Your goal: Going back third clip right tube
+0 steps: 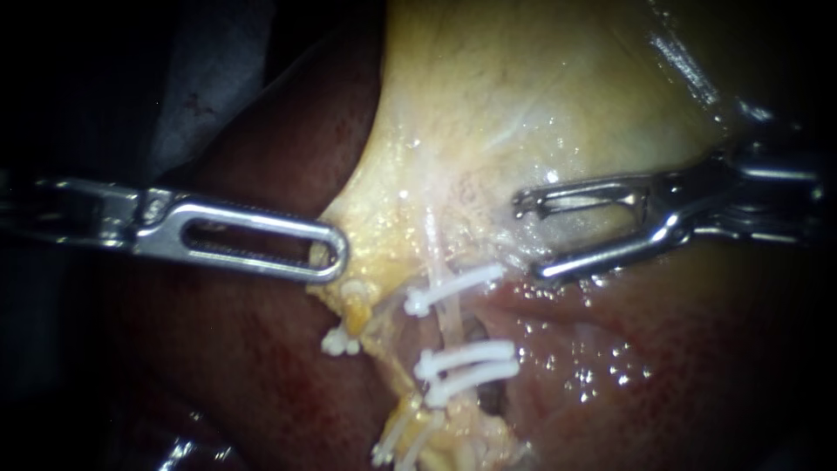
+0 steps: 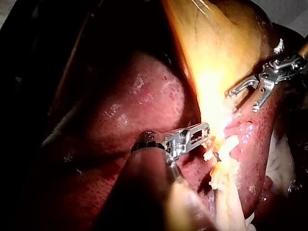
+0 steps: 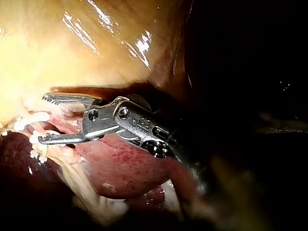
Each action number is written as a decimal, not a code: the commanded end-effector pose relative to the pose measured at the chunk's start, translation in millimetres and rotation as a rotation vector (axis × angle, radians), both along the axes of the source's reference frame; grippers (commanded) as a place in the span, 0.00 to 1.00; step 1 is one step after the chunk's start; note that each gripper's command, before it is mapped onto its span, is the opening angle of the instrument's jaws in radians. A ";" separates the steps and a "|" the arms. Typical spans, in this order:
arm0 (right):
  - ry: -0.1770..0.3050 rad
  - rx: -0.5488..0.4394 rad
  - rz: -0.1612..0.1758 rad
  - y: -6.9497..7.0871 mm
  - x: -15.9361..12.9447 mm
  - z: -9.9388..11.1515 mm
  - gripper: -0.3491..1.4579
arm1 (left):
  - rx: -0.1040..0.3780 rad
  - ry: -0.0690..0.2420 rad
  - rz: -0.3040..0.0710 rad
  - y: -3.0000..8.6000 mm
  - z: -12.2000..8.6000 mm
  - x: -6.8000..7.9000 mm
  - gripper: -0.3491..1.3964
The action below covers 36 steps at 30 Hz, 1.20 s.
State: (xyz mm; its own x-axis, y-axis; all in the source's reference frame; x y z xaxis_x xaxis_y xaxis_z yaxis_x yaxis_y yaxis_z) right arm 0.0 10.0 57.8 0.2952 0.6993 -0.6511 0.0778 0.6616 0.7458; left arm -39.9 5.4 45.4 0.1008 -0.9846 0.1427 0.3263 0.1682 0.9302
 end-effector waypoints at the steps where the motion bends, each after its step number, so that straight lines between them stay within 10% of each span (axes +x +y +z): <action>1: 0.001 -0.020 0.004 0.0 -0.1 -0.2 0.50 | -0.001 0.003 -0.002 -0.1 0.1 -0.1 0.00; 36: 0.005 -0.123 0.019 -1.3 -0.7 -1.7 0.52 | -0.012 0.002 0.034 -2.1 5.4 -6.4 0.00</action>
